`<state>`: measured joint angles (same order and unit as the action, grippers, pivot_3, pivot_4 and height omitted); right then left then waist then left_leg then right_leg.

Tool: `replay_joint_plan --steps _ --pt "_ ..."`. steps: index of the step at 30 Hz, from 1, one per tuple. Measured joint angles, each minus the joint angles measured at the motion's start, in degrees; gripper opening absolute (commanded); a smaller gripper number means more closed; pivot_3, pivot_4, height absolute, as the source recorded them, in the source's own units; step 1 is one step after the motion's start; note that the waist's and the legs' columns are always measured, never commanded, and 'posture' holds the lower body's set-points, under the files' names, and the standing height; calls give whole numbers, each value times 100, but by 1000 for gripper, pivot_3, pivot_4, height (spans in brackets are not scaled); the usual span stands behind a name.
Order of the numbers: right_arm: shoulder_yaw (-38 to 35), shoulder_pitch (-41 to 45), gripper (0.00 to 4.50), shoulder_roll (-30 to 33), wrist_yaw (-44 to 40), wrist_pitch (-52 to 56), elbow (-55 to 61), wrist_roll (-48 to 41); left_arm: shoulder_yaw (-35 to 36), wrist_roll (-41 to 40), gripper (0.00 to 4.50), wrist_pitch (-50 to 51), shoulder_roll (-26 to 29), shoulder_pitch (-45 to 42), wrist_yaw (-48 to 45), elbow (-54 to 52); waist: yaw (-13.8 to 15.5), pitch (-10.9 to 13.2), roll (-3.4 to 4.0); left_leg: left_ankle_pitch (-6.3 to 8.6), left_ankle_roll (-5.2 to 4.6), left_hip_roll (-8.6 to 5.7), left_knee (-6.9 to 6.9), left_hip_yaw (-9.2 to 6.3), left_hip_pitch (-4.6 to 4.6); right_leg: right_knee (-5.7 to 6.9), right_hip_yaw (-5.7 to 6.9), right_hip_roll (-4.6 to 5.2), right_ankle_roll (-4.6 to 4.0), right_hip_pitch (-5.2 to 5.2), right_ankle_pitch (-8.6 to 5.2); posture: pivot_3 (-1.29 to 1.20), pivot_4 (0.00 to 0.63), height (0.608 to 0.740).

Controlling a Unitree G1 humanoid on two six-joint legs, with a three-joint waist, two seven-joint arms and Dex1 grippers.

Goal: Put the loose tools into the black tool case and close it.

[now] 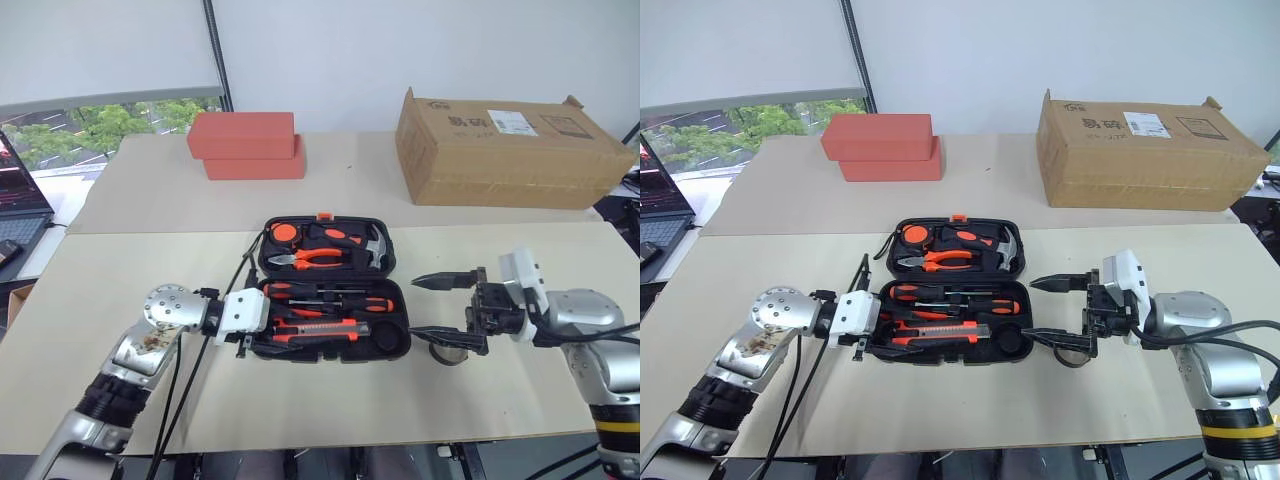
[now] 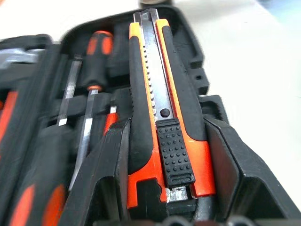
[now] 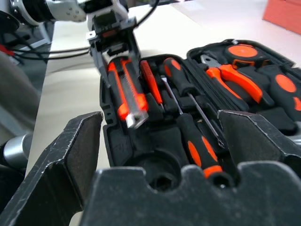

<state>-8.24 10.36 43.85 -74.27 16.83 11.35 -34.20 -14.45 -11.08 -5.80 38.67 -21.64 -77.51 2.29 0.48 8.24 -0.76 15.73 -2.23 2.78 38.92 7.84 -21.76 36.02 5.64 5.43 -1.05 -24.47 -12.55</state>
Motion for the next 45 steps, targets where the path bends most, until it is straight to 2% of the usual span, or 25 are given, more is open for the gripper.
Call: replay_joint_plan --steps 4,13,15,16,20,24,29,32,36,41,42,45 --pt "-17 -50 4500 -4 91 0 100 -73 -136 191 1791 -103 -16 -304 -148 275 20 0 0 0 0 -1 4 -4 1 0 -2 -1 40 4 -24 0 150 711" --pt "-39 -132 4500 -44 192 -16 165 -83 -241 333 1791 -174 -56 -505 -214 537 20 0 0 1 -4 -1 5 -4 0 1 -3 -2 9 4 -6 0 150 711" --pt "-38 -132 4500 -49 189 -32 164 -82 -241 325 2794 -140 -49 -504 -232 530 18 0 0 1 -3 -1 6 -4 1 2 -3 -2 21 4 -12 0 150 711" --pt "-38 -132 4500 -57 188 -39 163 -82 -233 313 3027 -125 -43 -504 -222 523 16 0 0 1 -3 -1 6 -4 1 2 -4 -3 33 4 -19 0 150 711" --pt "-37 -110 4500 -89 178 -78 140 -81 -181 228 4441 55 -9 -504 -215 372 7 0 1 2 -4 -1 5 -2 2 2 -7 -3 34 4 -20 0 150 711" --pt "-35 0 4500 -94 164 -146 54 -81 -171 174 4489 123 -66 -480 -156 279 17 0 0 1 -3 -2 7 -2 2 3 -7 -3 29 5 -17 0 150 711" --pt "-19 52 4500 -106 113 -155 -29 -80 132 -402 4489 565 -205 -463 -74 -5 20 0 0 1 -4 -2 10 -4 6 6 -7 -2 33 9 -19 0 150 711" --pt "15 70 4500 -110 105 -155 -69 -77 330 -884 3744 1029 -240 -488 -84 -190 19 0 0 0 -3 -2 10 -4 7 7 -9 -2 34 10 -20 0 150 711" --pt "54 114 4500 -143 106 -155 -71 -77 318 -910 2171 1071 -383 -499 -65 -233 17 0 0 -2 1 -3 10 -3 10 7 -9 -3 34 12 -20 0 150 711" --pt "66 189 4500 -158 119 -156 -71 -77 57 -604 248 650 -803 -600 -57 141 23 0 0 -1 1 -4 11 -3 12 7 -7 -3 12 16 -7 0 150 711" --pt "68 189 4500 -159 120 -156 -70 -77 13 -561 28 576 -855 -639 -61 225 25 0 0 -2 1 -5 11 -3 12 7 -7 -3 9 16 -5 0 150 711" --pt "69 187 4500 -163 133 -155 -70 -76 -96 -426 28 353 -1077 -842 -79 563 23 0 0 -1 0 -5 12 -4 10 6 -7 -3 7 16 -4 0 150 711"
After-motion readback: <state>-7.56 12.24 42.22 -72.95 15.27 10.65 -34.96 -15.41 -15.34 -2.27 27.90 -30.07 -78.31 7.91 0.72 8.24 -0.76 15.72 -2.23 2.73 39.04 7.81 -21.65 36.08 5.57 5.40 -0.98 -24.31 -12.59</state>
